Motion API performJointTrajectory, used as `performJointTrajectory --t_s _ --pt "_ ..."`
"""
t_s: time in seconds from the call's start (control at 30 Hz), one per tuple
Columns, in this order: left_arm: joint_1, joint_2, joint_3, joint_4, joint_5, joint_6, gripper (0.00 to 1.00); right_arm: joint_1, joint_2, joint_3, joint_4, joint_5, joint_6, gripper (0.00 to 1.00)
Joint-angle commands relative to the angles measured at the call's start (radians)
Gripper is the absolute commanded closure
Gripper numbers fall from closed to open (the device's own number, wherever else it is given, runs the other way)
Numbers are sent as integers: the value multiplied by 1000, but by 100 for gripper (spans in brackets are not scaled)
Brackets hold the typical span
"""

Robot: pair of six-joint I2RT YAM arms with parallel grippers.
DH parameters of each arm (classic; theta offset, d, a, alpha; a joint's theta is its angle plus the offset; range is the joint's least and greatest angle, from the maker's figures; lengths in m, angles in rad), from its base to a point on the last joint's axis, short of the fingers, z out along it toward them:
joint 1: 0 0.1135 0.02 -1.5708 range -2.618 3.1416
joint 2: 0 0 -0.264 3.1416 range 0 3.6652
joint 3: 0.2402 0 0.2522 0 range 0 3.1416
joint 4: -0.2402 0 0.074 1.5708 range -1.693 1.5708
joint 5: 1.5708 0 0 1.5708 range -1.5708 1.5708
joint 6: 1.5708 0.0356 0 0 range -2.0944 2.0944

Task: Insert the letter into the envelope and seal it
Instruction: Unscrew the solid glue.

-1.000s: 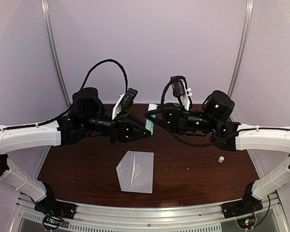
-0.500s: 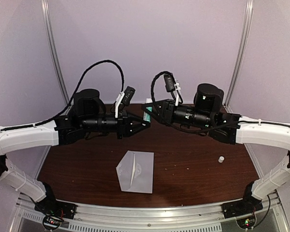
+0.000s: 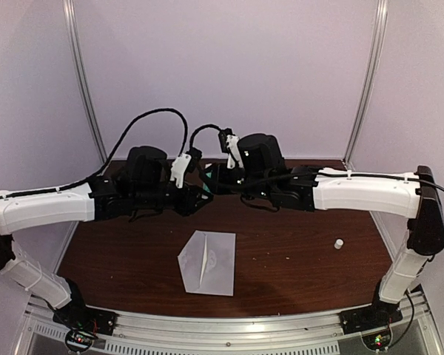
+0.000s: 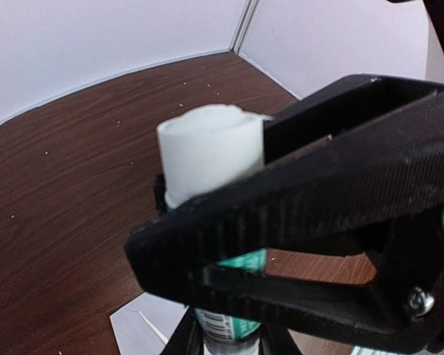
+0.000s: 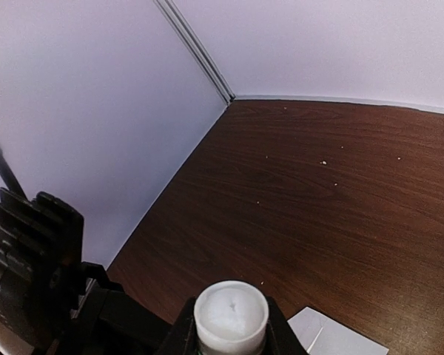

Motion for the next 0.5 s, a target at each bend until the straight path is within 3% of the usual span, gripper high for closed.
performJointTrajectory --t_s 0.0,0.1,0.3,0.47 --pt "-9 3 38 109 -25 15 100 51 24 43 -68 -13 39 100" --pt "-9 -6 33 109 -23 6 100 52 -13 15 -48 1 35 96" --pt "-6 -30 28 109 -14 -4 100 51 -168 -130 95 -30 -34 50" --pt "-1 -61 10 139 49 -9 100 50 -303 -227 130 -20 -94 26"
